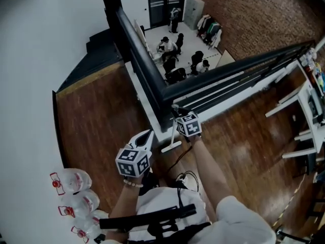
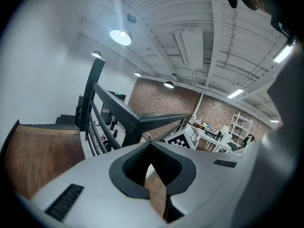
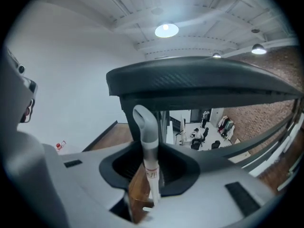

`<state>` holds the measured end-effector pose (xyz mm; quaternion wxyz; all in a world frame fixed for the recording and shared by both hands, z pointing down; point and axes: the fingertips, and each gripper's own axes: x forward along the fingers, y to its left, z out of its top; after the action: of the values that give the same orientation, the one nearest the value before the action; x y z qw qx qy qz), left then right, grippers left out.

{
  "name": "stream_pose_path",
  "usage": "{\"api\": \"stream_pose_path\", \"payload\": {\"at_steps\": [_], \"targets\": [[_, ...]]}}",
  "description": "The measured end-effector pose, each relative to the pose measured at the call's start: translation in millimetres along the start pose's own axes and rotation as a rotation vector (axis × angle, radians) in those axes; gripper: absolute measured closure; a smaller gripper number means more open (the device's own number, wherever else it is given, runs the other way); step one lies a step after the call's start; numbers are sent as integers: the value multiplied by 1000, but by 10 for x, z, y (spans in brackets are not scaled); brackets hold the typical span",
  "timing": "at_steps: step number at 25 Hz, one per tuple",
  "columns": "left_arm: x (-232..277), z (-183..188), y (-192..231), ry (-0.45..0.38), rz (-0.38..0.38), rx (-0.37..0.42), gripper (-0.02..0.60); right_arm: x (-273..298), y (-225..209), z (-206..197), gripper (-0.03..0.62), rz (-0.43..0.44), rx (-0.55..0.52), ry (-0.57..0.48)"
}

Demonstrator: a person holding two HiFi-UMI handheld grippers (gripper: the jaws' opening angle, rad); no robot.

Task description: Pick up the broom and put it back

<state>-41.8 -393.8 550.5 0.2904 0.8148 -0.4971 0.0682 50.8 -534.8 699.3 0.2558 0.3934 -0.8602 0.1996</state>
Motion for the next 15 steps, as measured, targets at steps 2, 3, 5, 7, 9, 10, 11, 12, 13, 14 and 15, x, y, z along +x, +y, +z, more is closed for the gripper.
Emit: {"api": "stream_pose_path", "payload": {"at_steps": [2, 3, 5, 7, 9, 10, 11, 12, 13, 14, 15], "targets": [[-26, 15, 66, -2, 10, -5, 584, 95, 26, 79, 462, -4, -16, 9], [-41, 17, 108, -3, 16, -9, 584, 125, 34, 119, 462, -10, -22, 10], [-75, 12, 191, -6, 28, -17, 584, 189, 39, 129, 461, -19, -17, 18], [-96, 7, 240, -9, 36, -23, 584, 229, 44, 99, 444, -20, -9, 30], [-98, 9, 254, -11, 43, -29, 584, 201, 57, 108, 383, -16, -10, 35], [-95, 9, 258, -12, 46, -32, 584, 164, 59, 108, 373, -17, -9, 34], [-91, 5, 259, -13, 49, -36, 584, 104, 59, 100, 373, -20, -5, 32], [-86, -1, 252, -14, 53, -40, 584, 18, 57, 88, 368, -23, 0, 26], [-83, -9, 233, -16, 56, -43, 584, -93, 56, 74, 364, -24, 7, 15], [-80, -17, 203, -19, 59, -44, 584, -228, 55, 57, 364, -24, 17, -3], [-80, -23, 162, -22, 61, -45, 584, -382, 51, 39, 365, -22, 31, -28]]}}
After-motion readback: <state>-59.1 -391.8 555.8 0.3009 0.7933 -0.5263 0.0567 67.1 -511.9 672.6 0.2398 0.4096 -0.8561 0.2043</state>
